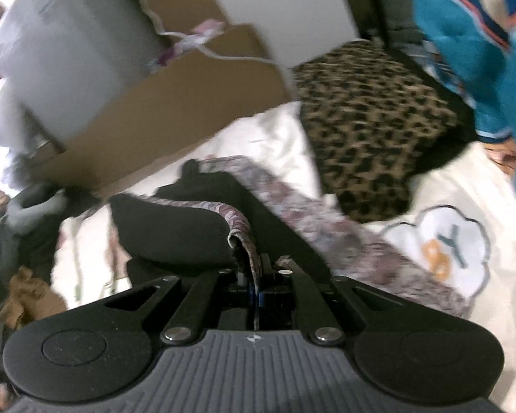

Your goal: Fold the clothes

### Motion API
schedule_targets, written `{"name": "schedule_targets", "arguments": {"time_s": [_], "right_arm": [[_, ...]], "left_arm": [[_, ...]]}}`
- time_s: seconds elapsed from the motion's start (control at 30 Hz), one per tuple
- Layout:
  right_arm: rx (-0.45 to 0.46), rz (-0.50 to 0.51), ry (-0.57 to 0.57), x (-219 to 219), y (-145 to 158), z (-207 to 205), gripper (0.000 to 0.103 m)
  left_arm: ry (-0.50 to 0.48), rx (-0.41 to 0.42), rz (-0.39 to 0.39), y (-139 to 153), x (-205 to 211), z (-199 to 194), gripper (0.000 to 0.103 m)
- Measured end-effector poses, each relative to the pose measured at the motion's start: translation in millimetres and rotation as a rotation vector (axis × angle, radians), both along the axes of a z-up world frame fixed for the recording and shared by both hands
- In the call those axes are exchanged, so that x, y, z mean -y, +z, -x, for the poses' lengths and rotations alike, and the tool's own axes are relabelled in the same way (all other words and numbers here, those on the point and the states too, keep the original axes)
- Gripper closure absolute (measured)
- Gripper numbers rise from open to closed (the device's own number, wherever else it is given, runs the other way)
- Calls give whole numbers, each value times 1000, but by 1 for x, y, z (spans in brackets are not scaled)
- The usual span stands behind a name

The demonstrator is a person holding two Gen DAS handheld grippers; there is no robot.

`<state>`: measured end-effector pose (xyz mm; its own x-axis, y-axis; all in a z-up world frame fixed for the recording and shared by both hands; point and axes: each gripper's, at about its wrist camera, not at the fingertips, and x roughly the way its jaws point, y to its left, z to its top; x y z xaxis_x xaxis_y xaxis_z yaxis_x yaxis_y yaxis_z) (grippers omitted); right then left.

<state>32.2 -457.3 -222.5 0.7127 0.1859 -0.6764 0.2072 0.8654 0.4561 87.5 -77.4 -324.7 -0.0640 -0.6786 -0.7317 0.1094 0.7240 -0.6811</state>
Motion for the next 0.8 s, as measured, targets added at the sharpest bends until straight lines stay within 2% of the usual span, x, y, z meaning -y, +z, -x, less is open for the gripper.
{"name": "schedule_targets", "arguments": {"time_s": [0.1,0.23,0.33,0.43,0.53,0.8], "right_arm": [[-37,4,-46,17,-17,1,102],[-92,-10,-72,29,-43,0,102],[-119,-30,-77,31,-57,1,102],[-120,-22,-71,31,-62,2,102],[-118,-37,-78,32,-64,3,102],[-131,-74,-110,42,-71,4,102]], "left_arm": [[-34,-60,9,-12,7,11,43],[-80,-140,21,-29,16,25,36],[-82,-219,79,-44,24,35,35],[-111,-214,84,-47,34,41,35],[-99,-219,100,-50,35,44,35],[-61,-180,209,-61,26,51,33]]}}
